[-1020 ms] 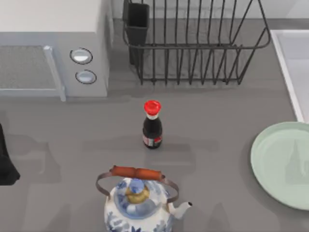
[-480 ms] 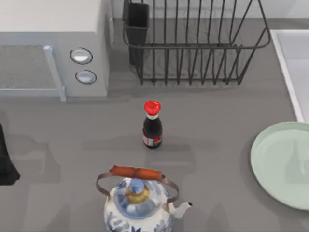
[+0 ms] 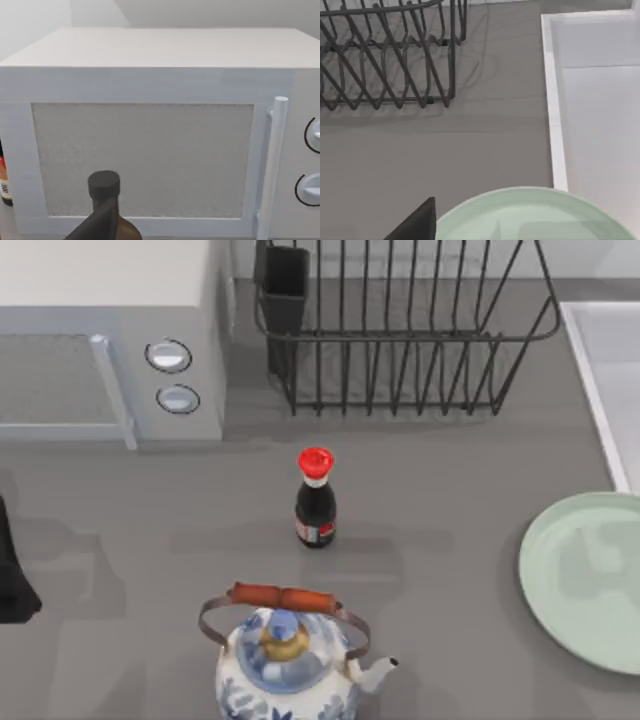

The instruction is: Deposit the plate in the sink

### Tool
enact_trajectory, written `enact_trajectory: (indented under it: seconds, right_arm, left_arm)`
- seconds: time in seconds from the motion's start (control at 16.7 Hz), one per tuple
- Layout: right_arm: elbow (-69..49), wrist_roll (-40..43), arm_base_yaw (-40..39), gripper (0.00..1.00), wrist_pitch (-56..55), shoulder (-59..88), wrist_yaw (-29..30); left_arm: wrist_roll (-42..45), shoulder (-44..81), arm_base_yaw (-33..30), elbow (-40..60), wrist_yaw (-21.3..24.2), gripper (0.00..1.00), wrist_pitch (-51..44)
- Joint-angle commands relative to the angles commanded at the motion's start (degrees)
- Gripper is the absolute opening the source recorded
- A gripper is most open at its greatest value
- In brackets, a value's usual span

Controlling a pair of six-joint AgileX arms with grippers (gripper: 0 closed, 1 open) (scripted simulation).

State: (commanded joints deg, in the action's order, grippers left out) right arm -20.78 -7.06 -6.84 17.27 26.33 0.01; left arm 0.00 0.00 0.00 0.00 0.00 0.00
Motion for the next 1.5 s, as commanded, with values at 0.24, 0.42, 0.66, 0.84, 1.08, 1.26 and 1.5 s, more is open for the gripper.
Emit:
enact_trajectory:
  seconds: [0.24, 0.42, 0.66, 0.84, 1.08, 1.26, 1.5]
  right_arm:
    - [-15.77, -5.37, -5.21, 1.00, 13.16, 22.07, 0.00]
    - [-27.77, -9.46, -9.17, 1.00, 23.15, 39.22, 0.01]
    - [-41.64, -14.15, -13.72, 1.00, 34.64, 59.39, 0.01]
    - [-49.01, -16.65, -16.14, 1.00, 40.76, 70.15, 0.01]
    - [-53.36, -18.14, -17.58, 1.00, 44.40, 76.13, 0.02]
    - [-53.36, -18.14, -17.58, 1.00, 44.40, 76.14, 0.02]
    - [-51.72, -18.10, -17.33, 1.00, 41.99, 77.02, 0.01]
  left_arm:
    - [0.00, 0.00, 0.00, 0.00, 0.00, 1.00, 0.00]
    - [0.00, 0.00, 0.00, 0.00, 0.00, 1.00, 0.00]
    - [0.00, 0.00, 0.00, 0.00, 0.00, 1.00, 0.00]
    - [0.00, 0.00, 0.00, 0.00, 0.00, 1.00, 0.00]
    - [0.00, 0.00, 0.00, 0.00, 0.00, 1.00, 0.00]
    - [0.00, 0.00, 0.00, 0.00, 0.00, 1.00, 0.00]
    - [0.00, 0.00, 0.00, 0.00, 0.00, 1.00, 0.00]
